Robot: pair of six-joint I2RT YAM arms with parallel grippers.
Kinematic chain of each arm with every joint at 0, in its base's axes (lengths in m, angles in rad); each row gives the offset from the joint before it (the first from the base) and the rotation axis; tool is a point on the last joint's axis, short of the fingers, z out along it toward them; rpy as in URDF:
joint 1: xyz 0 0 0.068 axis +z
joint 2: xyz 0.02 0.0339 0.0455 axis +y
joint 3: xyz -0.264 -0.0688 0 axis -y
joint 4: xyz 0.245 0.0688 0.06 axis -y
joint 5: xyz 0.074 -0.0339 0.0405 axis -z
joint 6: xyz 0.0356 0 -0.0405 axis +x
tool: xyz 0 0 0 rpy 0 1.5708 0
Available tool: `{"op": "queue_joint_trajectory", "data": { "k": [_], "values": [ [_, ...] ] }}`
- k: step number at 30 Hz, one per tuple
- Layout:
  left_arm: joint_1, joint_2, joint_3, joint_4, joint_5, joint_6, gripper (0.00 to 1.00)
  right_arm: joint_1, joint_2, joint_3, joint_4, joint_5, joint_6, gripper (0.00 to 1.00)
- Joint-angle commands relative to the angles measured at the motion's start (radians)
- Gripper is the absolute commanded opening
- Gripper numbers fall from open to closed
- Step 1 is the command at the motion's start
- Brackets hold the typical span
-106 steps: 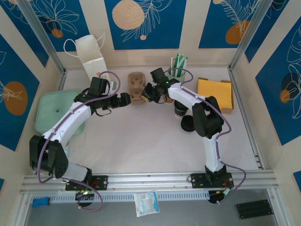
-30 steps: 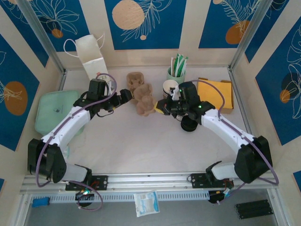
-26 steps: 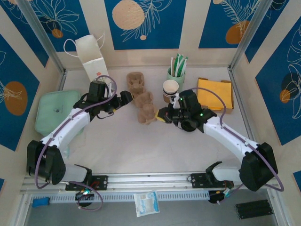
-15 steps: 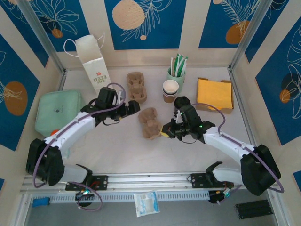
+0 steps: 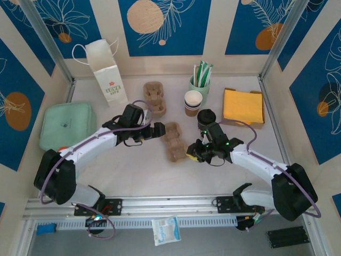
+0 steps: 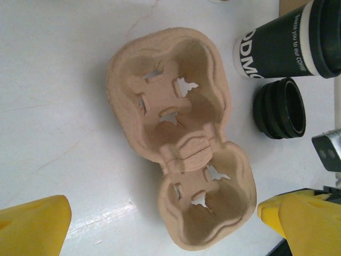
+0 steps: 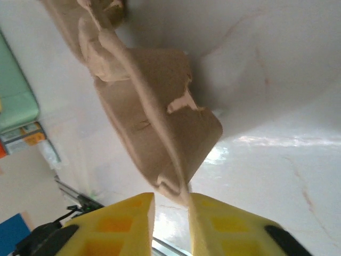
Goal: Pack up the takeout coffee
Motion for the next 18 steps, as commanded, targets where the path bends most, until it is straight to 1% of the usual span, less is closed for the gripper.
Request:
{"op": "queue_joint_trajectory", "data": {
  "k": [1, 5, 8, 11, 15, 18],
  "values": [
    [-0.011, 0.017, -0.011, 0.018, -0.013, 0.016, 0.99, -0.004, -0.022, 0.038, -0.106, 0.038, -0.043, 0.29],
    [-0.011, 0.022, -0.006, 0.02, -0.014, 0.02, 0.99, -0.001, -0.03, 0.101, -0.198, 0.08, -0.086, 0.38],
    [-0.011, 0.022, 0.001, 0.018, -0.018, 0.027, 0.99, 0.012, -0.022, 0.167, -0.263, 0.121, -0.132, 0.47],
    [-0.009, 0.017, 0.012, 0.005, -0.026, 0.04, 1.0, 0.035, 0.019, 0.257, -0.333, 0.174, -0.207, 0.56],
    [0.008, -0.003, 0.022, -0.022, -0.043, 0.062, 0.99, 0.086, 0.119, 0.398, -0.437, 0.274, -0.329, 0.61],
    [0.037, -0.028, 0.014, -0.033, -0.047, 0.07, 0.99, 0.116, 0.194, 0.485, -0.473, 0.322, -0.411, 0.62]
  ]
}}
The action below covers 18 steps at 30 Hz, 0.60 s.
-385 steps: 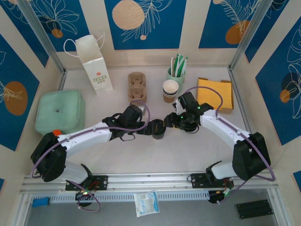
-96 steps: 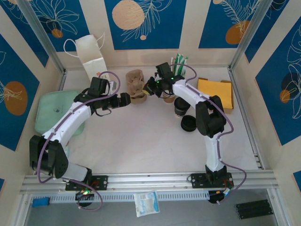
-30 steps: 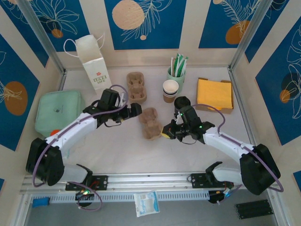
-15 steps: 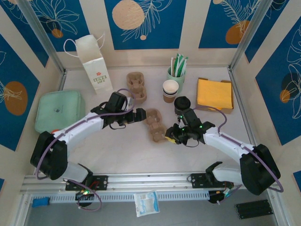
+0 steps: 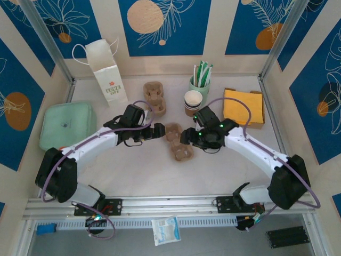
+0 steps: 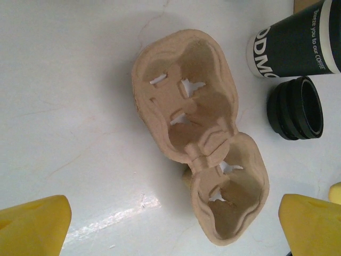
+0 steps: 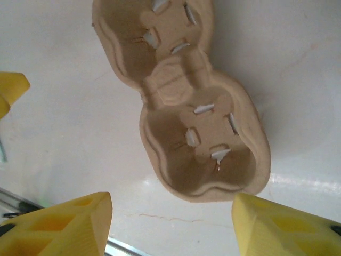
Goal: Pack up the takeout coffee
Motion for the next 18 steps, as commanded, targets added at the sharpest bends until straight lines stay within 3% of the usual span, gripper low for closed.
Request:
{"op": "queue_joint_trajectory", "data": {
  "k": [1, 18],
  "values": [
    [0.035, -0.05, 0.01, -0.03, -0.021, 0.035, 0.99, 0.03, 0.074, 0.087, -0.114, 0.092, -0.139, 0.62],
    [0.202, -0.157, -0.029, -0.088, -0.003, 0.062, 1.0, 0.123, 0.453, 0.363, -0.174, 0.242, -0.289, 0.6]
  ]
}}
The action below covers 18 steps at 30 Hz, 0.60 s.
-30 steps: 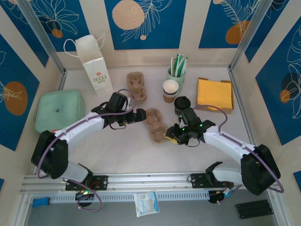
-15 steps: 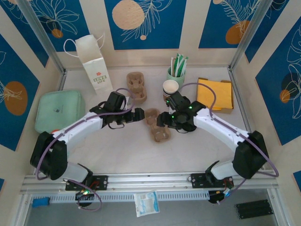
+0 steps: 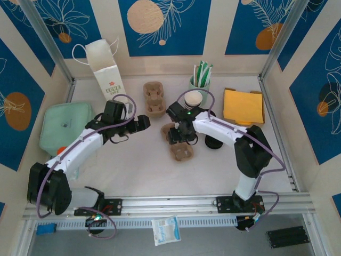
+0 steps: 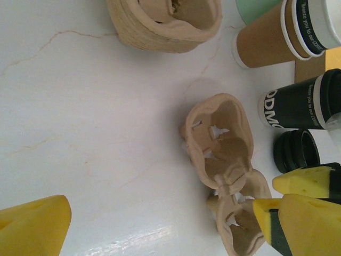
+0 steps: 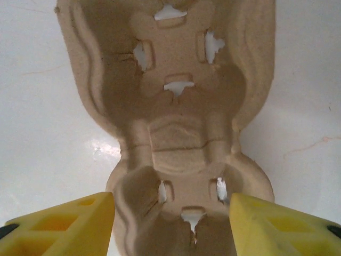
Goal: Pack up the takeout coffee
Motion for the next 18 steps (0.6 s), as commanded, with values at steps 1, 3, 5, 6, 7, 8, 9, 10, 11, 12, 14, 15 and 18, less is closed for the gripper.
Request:
{"op": "queue_joint_trajectory", "data": {
  "k": [1, 3, 5, 6, 7, 8, 9, 10, 11, 12, 14, 15, 18],
  "values": [
    [0.019, -0.022, -0.01, -0.033, 0.008, 0.022, 0.99, 0.013, 0.035, 0.047, -0.036, 0.045, -0.037, 0.6],
    [0.021, -0.023, -0.009, -0.035, 0.008, 0.023, 0.99, 0.016, 0.056, 0.059, -0.036, 0.055, -0.042, 0.6],
    [0.027, -0.022, -0.009, -0.036, 0.011, 0.024, 0.99, 0.017, 0.073, 0.072, -0.036, 0.062, -0.048, 0.6],
    [0.029, -0.022, -0.009, -0.037, 0.012, 0.024, 0.99, 0.017, 0.082, 0.078, -0.037, 0.065, -0.051, 0.6],
    [0.031, -0.022, -0.009, -0.038, 0.013, 0.025, 0.99, 0.017, 0.09, 0.083, -0.037, 0.066, -0.054, 0.59],
    [0.032, -0.022, -0.009, -0.039, 0.012, 0.025, 0.99, 0.018, 0.095, 0.088, -0.038, 0.067, -0.057, 0.59],
    [0.034, -0.024, -0.009, -0.038, 0.014, 0.025, 0.99, 0.018, 0.103, 0.093, -0.038, 0.068, -0.059, 0.59],
    [0.035, -0.023, -0.009, -0.04, 0.015, 0.026, 1.0, 0.02, 0.109, 0.098, -0.037, 0.067, -0.062, 0.59],
    [0.037, -0.023, -0.009, -0.041, 0.016, 0.026, 0.99, 0.019, 0.115, 0.101, -0.038, 0.068, -0.064, 0.59],
    [0.038, -0.023, -0.008, -0.041, 0.016, 0.026, 0.99, 0.021, 0.121, 0.105, -0.036, 0.07, -0.066, 0.59],
    [0.042, -0.024, -0.008, -0.042, 0.017, 0.028, 0.99, 0.021, 0.131, 0.106, -0.035, 0.07, -0.068, 0.58],
    [0.043, -0.024, -0.007, -0.042, 0.017, 0.028, 0.99, 0.021, 0.136, 0.106, -0.035, 0.07, -0.068, 0.56],
    [0.044, -0.026, -0.007, -0.044, 0.018, 0.026, 0.99, 0.022, 0.145, 0.104, -0.031, 0.07, -0.07, 0.53]
  ]
}}
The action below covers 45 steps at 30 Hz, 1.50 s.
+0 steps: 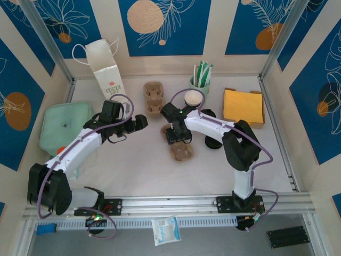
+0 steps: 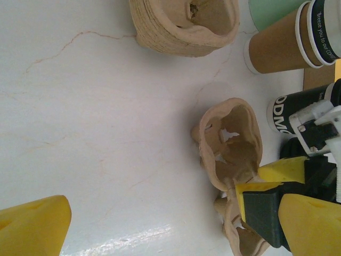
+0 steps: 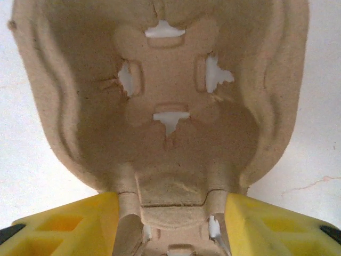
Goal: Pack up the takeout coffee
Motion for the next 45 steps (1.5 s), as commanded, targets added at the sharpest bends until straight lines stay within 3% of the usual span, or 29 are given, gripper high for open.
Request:
{"op": "queue_joint_trajectory", "data": {
  "k": [1, 13, 22, 29, 35, 45],
  "values": [
    [0.015, -0.024, -0.006, -0.024, 0.015, 0.026, 0.99, 0.01, 0.015, 0.023, -0.013, 0.015, -0.011, 0.53],
    [0.016, -0.027, -0.005, -0.022, 0.014, 0.021, 0.99, 0.011, 0.048, 0.017, 0.0, 0.021, -0.006, 0.49],
    [0.017, -0.031, -0.002, -0.024, 0.012, 0.019, 0.99, 0.012, 0.039, 0.005, 0.0, 0.025, 0.001, 0.37],
    [0.021, -0.039, 0.041, -0.048, 0.015, 0.03, 0.99, 0.015, -0.02, 0.006, -0.02, 0.037, 0.009, 0.34],
    [0.037, -0.036, 0.188, -0.138, -0.001, 0.096, 0.99, 0.015, -0.113, 0.005, -0.028, 0.028, 0.028, 0.34],
    [0.139, 0.103, 0.613, -0.329, -0.053, 0.275, 0.99, -0.005, -0.281, 0.0, -0.008, -0.093, 0.071, 0.33]
  ]
}}
